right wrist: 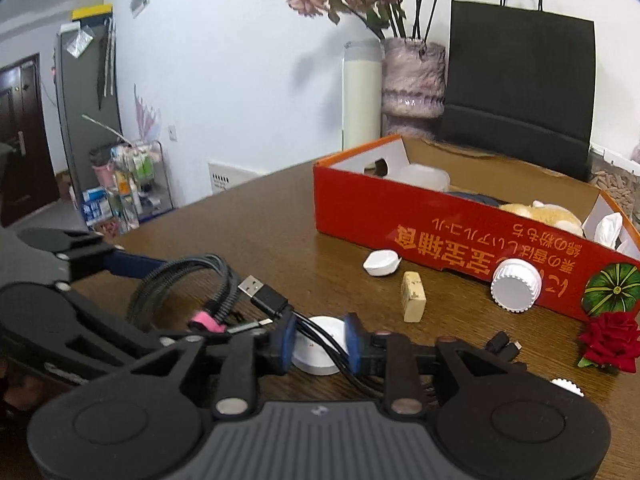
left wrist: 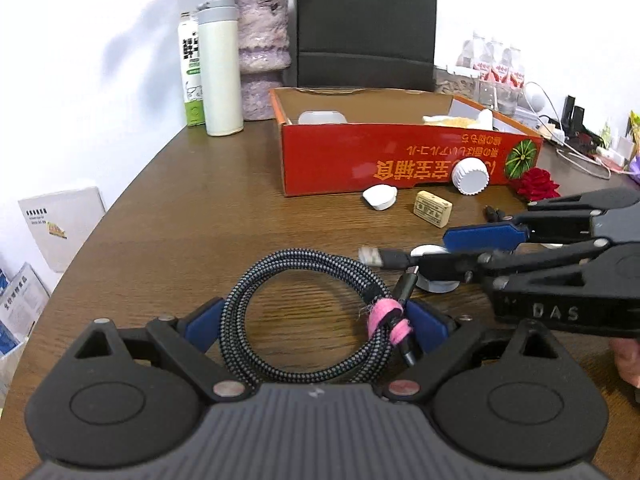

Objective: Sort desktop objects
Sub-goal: 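Grasp the USB plug end of the cable with the right gripper, then lift the cable with both grippers and carry it over the cardboard box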

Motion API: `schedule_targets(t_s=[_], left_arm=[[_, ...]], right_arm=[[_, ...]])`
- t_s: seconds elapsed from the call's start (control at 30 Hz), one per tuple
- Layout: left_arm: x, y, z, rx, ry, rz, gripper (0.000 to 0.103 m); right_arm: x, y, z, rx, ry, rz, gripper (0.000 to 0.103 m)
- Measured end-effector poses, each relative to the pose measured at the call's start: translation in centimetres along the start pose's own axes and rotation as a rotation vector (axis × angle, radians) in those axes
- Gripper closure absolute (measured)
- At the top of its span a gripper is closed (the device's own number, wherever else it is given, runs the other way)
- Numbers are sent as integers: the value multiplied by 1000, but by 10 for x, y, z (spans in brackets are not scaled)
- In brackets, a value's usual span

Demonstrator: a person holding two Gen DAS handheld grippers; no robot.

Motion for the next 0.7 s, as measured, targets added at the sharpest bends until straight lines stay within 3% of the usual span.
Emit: schedule_targets(t_s=[0.17,0.37,0.43,0.47,0.57,0.7], left_arm=[[-16,-3,5,-1,40,28,7],[-44,-10,17,-6,89,74,7],[-52,-13,20,-6,100,94,7],[-55,-14,21,-6,103,102,7],[-60,-14,23,-1,99,125,7],[-59,-12,26,14,88,128,7]], right_arm=[[-18,9,0,11,12,110,66],[-36,15,-27,-69,-26,271,60],[-35,17,-29,-96,-11,262,71],[-35,18,-29,-106,-11,257,83],[-31,17,-23,-86,-34,245,84],[-15,21,2,17,-63,149,90]])
Point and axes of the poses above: each gripper's, at about its wrist camera, not at the fingertips, and z roughly against the way its jaws point, x to its right, y to its top, the point moved 7 cm from there along -z, roughly the way its jaws point
